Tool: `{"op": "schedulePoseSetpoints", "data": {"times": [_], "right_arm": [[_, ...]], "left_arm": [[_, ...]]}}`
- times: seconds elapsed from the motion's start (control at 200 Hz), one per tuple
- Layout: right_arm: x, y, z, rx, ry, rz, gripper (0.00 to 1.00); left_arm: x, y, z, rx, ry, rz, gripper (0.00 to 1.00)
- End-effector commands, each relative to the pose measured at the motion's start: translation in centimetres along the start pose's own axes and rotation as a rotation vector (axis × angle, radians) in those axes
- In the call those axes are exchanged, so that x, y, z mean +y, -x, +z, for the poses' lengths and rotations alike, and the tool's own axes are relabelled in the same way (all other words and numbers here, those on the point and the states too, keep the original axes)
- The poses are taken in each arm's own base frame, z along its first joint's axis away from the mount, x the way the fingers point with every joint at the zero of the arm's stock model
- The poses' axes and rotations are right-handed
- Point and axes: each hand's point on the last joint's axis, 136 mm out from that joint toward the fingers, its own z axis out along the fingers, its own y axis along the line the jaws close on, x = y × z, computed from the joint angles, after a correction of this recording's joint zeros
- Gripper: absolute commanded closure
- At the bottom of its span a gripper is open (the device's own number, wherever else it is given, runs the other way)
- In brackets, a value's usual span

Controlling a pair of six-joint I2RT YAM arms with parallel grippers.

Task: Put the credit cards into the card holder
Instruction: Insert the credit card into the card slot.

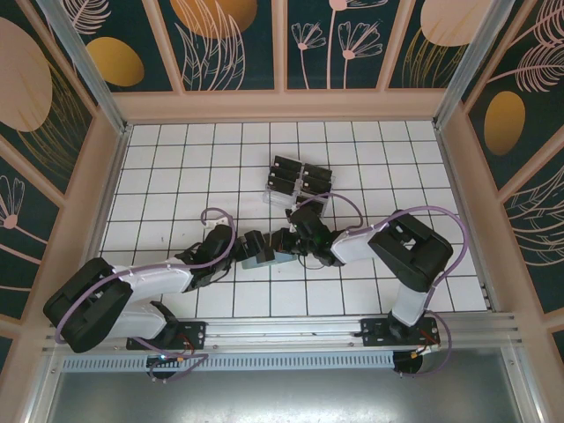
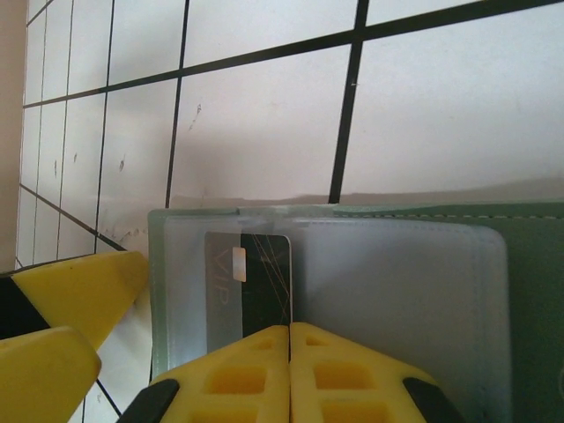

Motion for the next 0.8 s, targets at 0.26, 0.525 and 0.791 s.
{"op": "schedulePoseSetpoints", "data": {"times": [0.26, 0.525, 0.791], "right_arm": [[1.1, -0.7, 0.8, 0.024, 0.007, -0.021, 0.86], [-0.9, -1.1, -0.1, -0.001, -0.049, 0.005, 0.76], [-5.3, -1.8, -2.1, -0.036, -0.173, 0.102, 0.76]], "left_arm": [[-0.9, -0.4, 0.7, 0.025, -0.047, -0.02, 0.01], [-0.9, 1.0, 0.2, -0.016, 0.002, 0.016, 0.02], [-1.6, 1.9, 0.1, -0.022, 0.027, 0.069, 0.02]]}}
